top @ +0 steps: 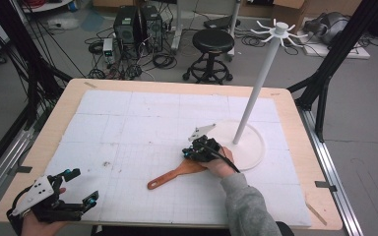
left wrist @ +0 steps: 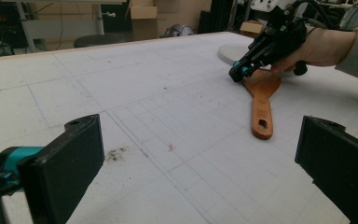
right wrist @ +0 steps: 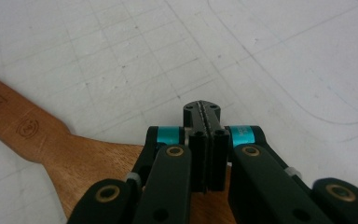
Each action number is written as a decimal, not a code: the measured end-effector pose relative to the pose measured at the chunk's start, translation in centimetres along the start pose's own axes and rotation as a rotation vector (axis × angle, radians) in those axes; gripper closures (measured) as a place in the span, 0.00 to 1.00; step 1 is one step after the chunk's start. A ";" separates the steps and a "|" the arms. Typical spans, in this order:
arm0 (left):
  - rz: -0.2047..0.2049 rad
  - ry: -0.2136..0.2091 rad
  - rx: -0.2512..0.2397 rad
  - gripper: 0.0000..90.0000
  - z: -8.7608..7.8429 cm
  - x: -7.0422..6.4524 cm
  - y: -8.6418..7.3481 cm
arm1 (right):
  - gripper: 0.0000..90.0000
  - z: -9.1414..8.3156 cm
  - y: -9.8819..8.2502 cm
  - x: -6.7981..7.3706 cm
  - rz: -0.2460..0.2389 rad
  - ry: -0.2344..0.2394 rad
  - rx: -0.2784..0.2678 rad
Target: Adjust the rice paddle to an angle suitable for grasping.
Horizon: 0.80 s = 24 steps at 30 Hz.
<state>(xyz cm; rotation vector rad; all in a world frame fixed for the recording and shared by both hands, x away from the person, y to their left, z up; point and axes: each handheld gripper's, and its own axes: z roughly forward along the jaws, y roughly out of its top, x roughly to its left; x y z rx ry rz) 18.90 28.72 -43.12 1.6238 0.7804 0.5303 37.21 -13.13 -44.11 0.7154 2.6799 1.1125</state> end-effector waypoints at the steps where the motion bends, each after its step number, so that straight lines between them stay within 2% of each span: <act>1: 0.001 -0.002 0.000 0.02 0.1 0.0 0.0 | 1.00 -0.1 -0.1 0.1 0.000 -0.001 0.003; 5: 0.003 -0.015 0.000 0.02 0.5 0.1 0.1 | 1.00 -0.6 -0.4 0.5 -0.003 -0.001 0.013; 12: 0.007 -0.047 0.006 0.02 1.6 0.1 0.4 | 1.00 -1.4 -1.5 0.8 0.016 0.013 -0.002; 24: 0.019 -0.092 0.010 0.02 3.3 0.1 0.7 | 1.00 -2.7 -2.9 2.2 0.005 0.004 0.001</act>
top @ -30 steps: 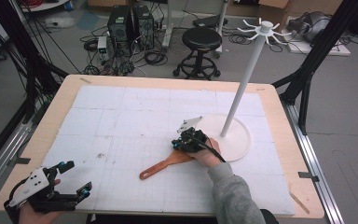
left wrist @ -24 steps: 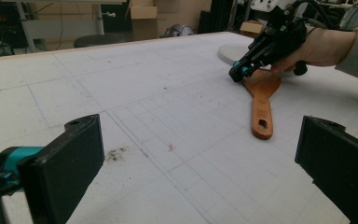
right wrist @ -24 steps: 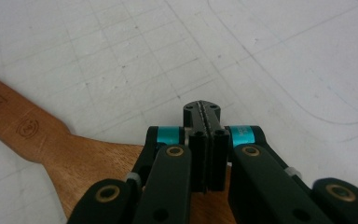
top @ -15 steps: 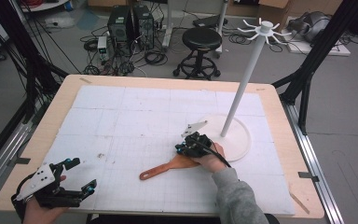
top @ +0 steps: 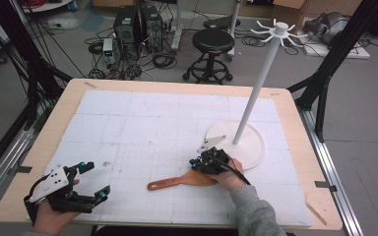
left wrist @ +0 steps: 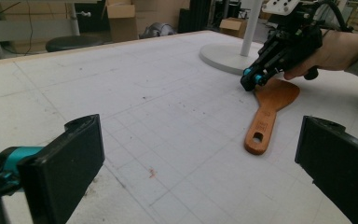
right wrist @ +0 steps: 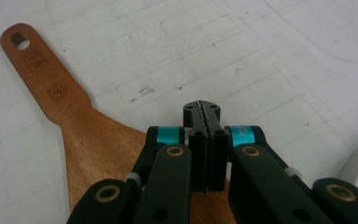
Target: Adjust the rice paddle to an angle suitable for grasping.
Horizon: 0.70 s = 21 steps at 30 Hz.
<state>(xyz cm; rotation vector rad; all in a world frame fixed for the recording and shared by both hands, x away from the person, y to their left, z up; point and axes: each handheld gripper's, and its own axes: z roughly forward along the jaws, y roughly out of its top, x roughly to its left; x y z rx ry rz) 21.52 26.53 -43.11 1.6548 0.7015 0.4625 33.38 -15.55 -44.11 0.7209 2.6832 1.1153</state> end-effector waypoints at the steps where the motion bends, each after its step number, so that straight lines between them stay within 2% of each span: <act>1: -0.001 -0.005 0.002 0.02 0.2 0.0 0.0 | 1.00 -0.1 -0.1 0.1 0.006 0.000 0.000; 9: 0.002 -0.025 0.001 0.02 0.9 0.0 0.2 | 1.00 -0.6 -0.7 1.0 -0.015 -0.019 -0.003; 14: 0.004 -0.033 0.005 0.02 1.3 0.0 0.3 | 1.00 -1.1 -1.3 1.7 -0.005 -0.011 -0.007; 21: 0.004 -0.038 0.004 0.02 1.5 0.0 0.3 | 1.00 -1.6 -1.8 2.5 -0.031 -0.020 -0.003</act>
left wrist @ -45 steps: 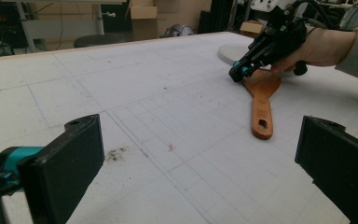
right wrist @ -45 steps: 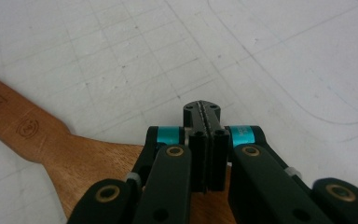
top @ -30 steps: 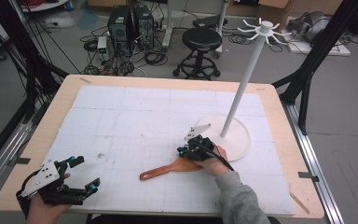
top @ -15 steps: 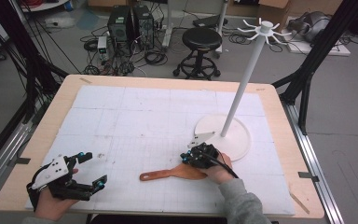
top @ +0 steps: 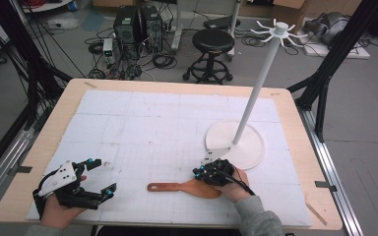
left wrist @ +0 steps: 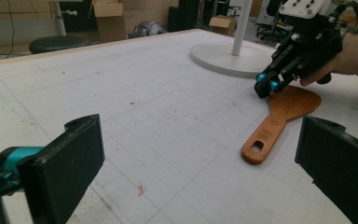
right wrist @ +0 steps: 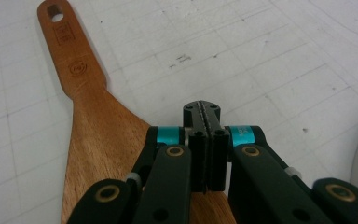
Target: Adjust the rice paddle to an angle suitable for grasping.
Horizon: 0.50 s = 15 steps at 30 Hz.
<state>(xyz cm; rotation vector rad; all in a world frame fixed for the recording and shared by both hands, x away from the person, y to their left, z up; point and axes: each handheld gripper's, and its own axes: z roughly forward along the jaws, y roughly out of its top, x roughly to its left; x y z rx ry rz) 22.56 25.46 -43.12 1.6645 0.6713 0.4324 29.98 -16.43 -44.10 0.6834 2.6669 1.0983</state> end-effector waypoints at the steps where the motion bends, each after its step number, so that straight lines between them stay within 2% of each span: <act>1: 0.003 -0.003 0.002 0.02 0.0 0.0 0.0 | 1.00 -0.1 -0.1 0.2 -0.002 0.000 0.001; 6: 0.002 -0.003 0.001 0.02 0.0 0.0 0.0 | 1.00 -0.5 -0.7 0.6 0.017 0.020 -0.006; 15: 0.003 -0.004 0.004 0.02 0.0 0.0 0.0 | 1.00 -1.4 -1.6 2.1 0.003 0.036 -0.006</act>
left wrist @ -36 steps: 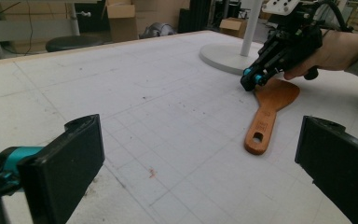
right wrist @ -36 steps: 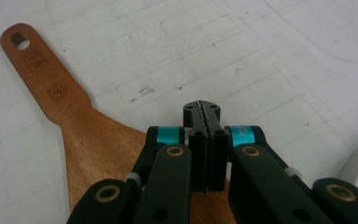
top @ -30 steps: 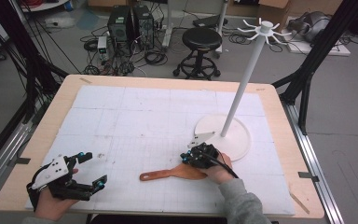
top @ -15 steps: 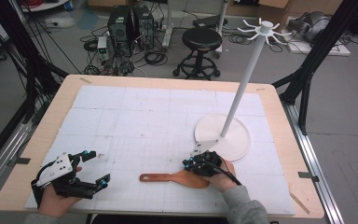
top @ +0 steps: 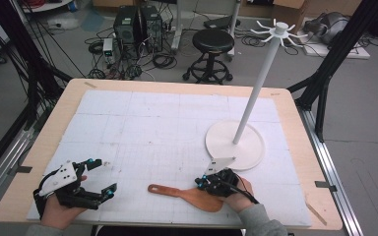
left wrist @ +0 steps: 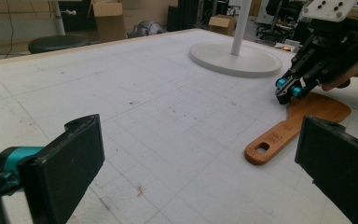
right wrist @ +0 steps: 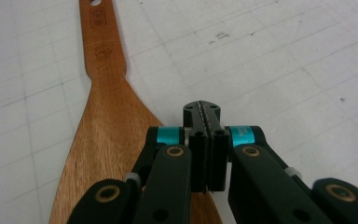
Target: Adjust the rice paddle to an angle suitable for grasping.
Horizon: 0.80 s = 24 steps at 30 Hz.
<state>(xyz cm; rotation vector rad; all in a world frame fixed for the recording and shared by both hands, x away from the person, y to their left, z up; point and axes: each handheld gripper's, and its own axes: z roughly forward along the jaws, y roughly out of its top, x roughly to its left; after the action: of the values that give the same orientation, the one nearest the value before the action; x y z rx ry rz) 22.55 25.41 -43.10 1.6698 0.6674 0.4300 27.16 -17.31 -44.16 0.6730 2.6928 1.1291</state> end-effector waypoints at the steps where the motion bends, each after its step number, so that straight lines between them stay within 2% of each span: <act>1: 0.000 0.000 0.000 0.02 0.0 0.0 0.0 | 1.00 -0.1 -0.1 0.0 -0.006 0.002 0.002; 12: 0.000 -0.001 0.001 0.02 0.0 0.0 0.0 | 1.00 -1.0 -1.0 1.8 -0.013 0.015 0.006; 15: 0.003 -0.004 0.005 0.02 0.1 0.0 0.0 | 1.00 -1.1 -1.2 2.1 -0.026 0.012 0.007; 18: 0.004 -0.004 0.006 0.02 0.2 0.0 0.0 | 1.00 -1.1 -0.9 2.4 -0.065 0.001 0.014; 22: 0.002 -0.003 0.010 0.02 0.2 0.0 -0.1 | 1.00 -1.1 0.0 2.9 -0.110 0.002 -0.051; 24: 0.003 -0.002 0.012 0.02 0.2 0.0 -0.1 | 1.00 -0.9 0.4 3.3 -0.137 0.027 -0.076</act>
<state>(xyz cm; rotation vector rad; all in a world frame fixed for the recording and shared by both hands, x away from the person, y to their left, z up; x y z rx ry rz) 22.66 25.23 -43.22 1.6828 0.6673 0.4265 24.10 -16.13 -43.07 0.4566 2.6556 1.2063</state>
